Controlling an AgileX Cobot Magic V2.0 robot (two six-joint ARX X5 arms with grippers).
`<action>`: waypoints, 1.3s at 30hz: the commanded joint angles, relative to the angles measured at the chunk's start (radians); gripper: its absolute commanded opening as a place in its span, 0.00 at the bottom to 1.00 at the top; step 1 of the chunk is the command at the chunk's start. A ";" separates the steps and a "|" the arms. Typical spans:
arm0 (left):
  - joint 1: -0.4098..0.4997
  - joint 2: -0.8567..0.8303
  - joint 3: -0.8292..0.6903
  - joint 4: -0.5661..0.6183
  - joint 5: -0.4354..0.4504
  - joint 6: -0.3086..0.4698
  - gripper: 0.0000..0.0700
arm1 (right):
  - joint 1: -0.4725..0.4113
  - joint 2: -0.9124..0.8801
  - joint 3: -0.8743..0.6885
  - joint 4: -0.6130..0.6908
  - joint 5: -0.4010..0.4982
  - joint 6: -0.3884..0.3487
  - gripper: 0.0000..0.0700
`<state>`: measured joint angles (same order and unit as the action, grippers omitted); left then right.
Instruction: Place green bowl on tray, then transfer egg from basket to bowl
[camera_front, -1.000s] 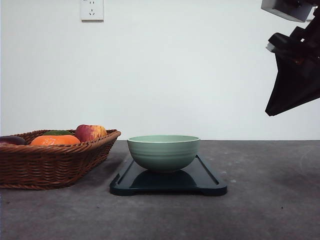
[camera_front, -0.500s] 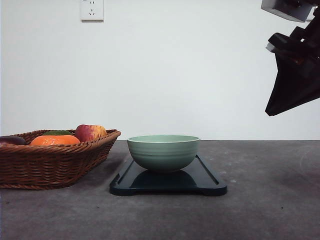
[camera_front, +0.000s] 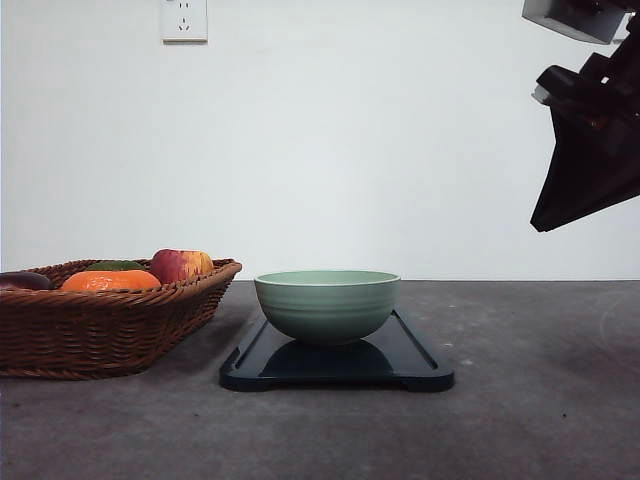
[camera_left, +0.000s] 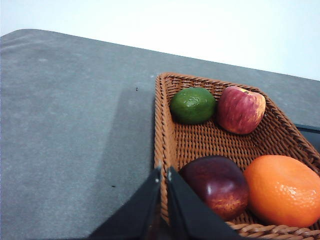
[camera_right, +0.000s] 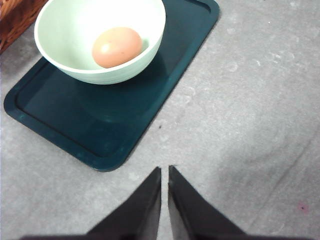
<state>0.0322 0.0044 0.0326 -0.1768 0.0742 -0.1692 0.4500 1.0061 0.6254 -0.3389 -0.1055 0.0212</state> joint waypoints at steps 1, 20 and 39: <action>0.001 -0.001 -0.020 -0.003 -0.003 0.000 0.02 | 0.005 0.005 0.002 0.010 0.001 -0.007 0.02; 0.001 -0.001 -0.020 -0.003 -0.003 0.000 0.02 | -0.234 -0.448 -0.379 0.473 0.076 -0.102 0.02; 0.001 -0.001 -0.019 -0.003 -0.003 0.000 0.02 | -0.415 -0.999 -0.613 0.309 0.089 -0.023 0.02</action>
<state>0.0322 0.0046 0.0326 -0.1768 0.0738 -0.1696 0.0360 0.0187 0.0162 -0.0308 -0.0221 -0.0176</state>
